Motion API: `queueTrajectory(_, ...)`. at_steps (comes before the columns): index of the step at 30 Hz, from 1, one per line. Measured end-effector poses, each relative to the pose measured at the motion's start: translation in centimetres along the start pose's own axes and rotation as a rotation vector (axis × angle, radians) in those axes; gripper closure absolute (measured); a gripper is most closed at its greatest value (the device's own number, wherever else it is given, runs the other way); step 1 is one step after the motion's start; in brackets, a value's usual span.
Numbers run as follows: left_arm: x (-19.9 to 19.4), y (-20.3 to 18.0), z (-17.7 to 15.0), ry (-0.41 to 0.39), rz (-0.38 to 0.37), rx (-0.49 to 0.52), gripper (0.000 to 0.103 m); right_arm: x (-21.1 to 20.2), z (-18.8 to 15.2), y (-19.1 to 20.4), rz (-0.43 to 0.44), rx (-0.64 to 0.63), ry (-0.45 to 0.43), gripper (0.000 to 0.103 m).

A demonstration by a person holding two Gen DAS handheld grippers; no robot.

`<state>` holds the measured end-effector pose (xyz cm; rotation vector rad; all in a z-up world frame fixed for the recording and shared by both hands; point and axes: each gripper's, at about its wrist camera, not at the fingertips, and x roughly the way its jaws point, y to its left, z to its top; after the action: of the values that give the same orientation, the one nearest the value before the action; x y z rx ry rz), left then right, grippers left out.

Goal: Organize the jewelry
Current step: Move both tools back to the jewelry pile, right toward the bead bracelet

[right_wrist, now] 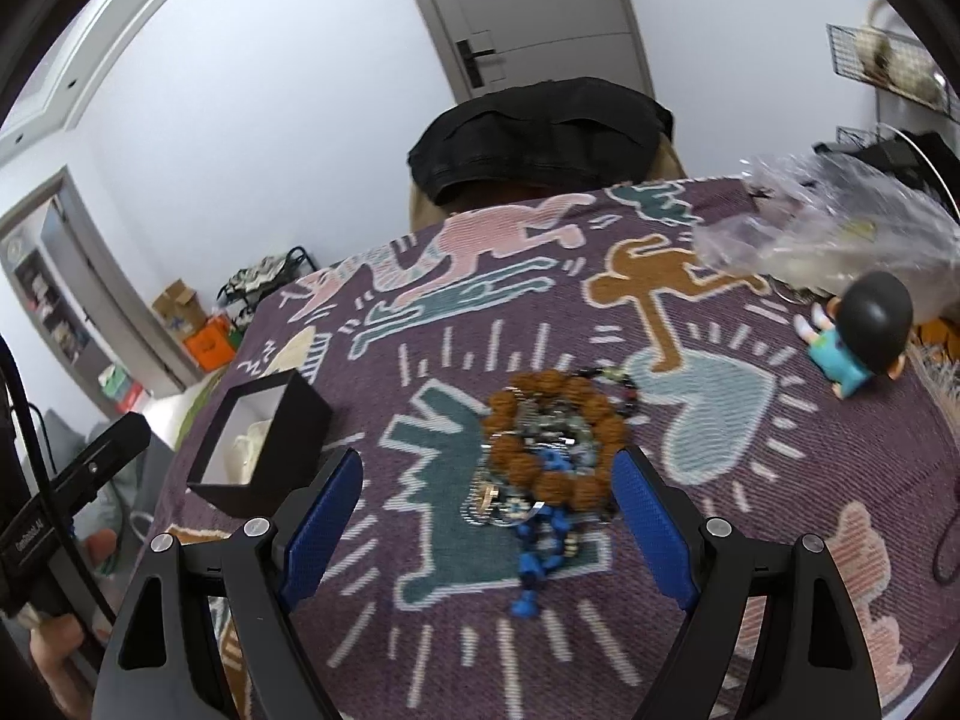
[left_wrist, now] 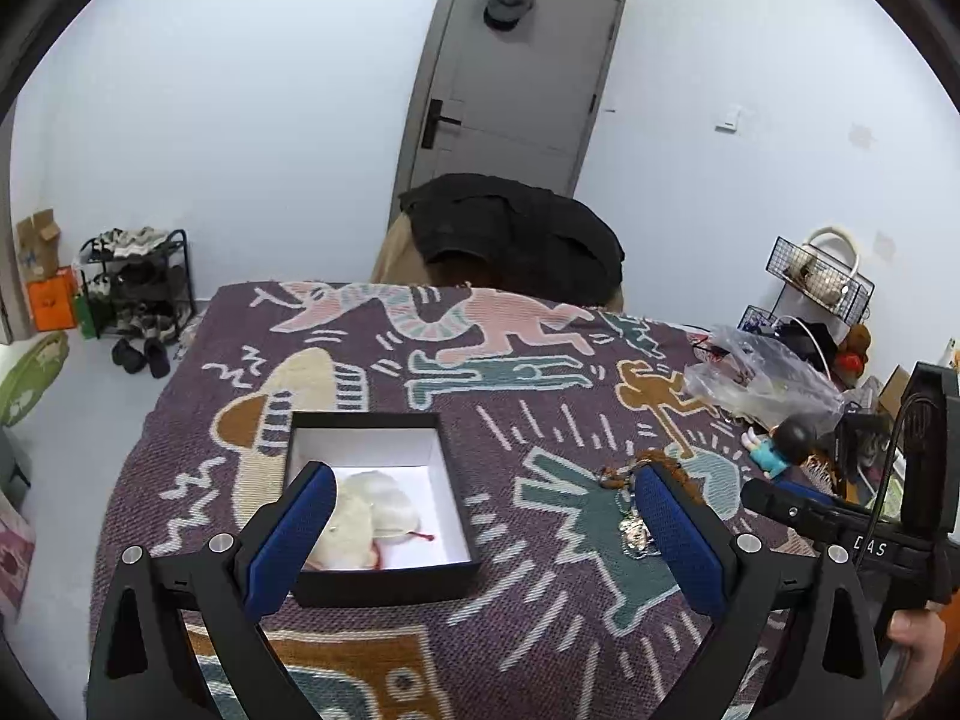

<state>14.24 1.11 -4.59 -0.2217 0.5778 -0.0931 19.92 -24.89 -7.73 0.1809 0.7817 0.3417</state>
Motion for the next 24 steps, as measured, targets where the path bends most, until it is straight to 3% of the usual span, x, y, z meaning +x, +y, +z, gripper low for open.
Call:
queueTrajectory(8, 1.6, -1.3, 0.2, 0.028, -0.037, -0.003, 0.003, -0.2, -0.2, -4.0, -0.019, 0.079, -0.004, 0.019)
queueTrajectory(12, 2.4, -2.6, 0.0, 0.039, -0.051, 0.029, 0.006, 0.2, -0.6, -5.7, -0.011, 0.12, 0.009, 0.034)
queueTrajectory(18, 3.8, -4.2, -0.3, 0.076, -0.084, 0.05, 0.022, 1.9, -1.1, -7.3, 0.034, 0.179, 0.06, 0.034)
queueTrajectory(24, 5.5, -5.4, -0.6, 0.11, -0.114, 0.069, 0.034, 3.8, -1.3, -9.1, 0.048, 0.251, 0.1, 0.045)
